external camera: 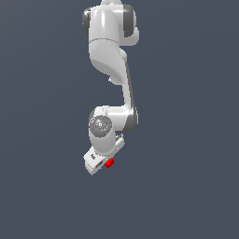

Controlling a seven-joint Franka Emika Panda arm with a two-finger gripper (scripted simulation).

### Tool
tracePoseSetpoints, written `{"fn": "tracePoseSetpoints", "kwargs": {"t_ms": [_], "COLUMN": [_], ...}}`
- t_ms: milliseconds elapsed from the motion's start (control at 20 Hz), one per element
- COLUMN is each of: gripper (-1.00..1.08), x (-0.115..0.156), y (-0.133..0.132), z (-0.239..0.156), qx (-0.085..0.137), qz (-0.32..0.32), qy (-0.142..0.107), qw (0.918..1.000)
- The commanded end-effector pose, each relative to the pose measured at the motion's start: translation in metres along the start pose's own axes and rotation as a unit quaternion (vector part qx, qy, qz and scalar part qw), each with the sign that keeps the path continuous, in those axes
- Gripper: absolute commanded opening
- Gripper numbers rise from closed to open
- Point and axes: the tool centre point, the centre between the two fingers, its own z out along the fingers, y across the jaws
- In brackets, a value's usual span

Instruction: Pick up the red cube and move it to a goal position.

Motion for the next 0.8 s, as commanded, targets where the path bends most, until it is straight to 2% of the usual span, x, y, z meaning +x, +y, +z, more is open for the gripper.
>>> {"fn": "tracePoseSetpoints", "kwargs": {"t_ms": [0, 250, 300, 750], "gripper": [1.0, 1.0, -1.0, -1.0], "x": [0.0017, 0.0028, 0.0028, 0.0028], "y": [0.0023, 0.0033, 0.0033, 0.0033], "z": [0.0038, 0.005, 0.005, 0.005], "qx": [0.0, 0.0, 0.0, 0.0], "qz": [-0.009, -0.012, -0.012, -0.012], "qy": [0.0, 0.0, 0.0, 0.0], "qw": [1.0, 0.9999, 0.9999, 0.9999]}}
